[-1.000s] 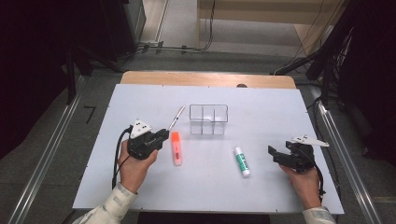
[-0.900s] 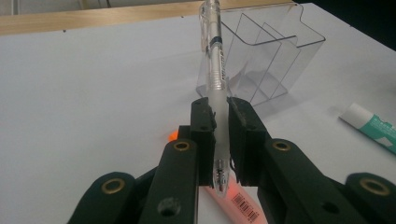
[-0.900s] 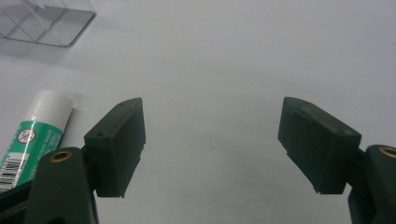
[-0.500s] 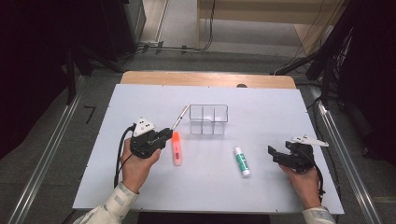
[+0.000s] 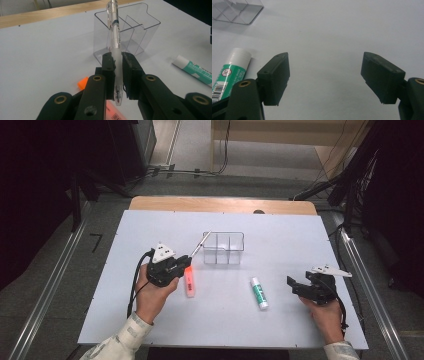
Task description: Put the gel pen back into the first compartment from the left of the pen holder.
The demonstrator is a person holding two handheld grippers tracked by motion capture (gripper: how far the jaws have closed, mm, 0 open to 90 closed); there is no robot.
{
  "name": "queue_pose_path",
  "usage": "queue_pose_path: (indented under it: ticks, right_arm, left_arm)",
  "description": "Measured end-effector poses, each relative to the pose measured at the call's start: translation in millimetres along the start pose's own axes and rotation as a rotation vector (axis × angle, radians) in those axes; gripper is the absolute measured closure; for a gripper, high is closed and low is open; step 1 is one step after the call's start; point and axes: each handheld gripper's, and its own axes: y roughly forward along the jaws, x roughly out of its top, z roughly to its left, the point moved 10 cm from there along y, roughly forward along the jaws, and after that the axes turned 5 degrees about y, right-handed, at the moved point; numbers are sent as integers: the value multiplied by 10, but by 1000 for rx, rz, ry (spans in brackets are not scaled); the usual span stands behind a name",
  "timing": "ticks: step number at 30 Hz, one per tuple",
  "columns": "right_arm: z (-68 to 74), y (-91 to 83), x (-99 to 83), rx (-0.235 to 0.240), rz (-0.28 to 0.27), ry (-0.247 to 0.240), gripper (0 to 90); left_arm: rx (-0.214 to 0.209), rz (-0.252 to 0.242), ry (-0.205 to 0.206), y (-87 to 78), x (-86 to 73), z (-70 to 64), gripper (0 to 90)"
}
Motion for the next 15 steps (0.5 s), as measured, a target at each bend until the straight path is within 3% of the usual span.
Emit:
queue_pose_path:
  ticks: [15]
  right_arm:
    - [1,0,2,3,-1,1,220]
  left_arm:
    - [5,-2,7,26,51,-11,812]
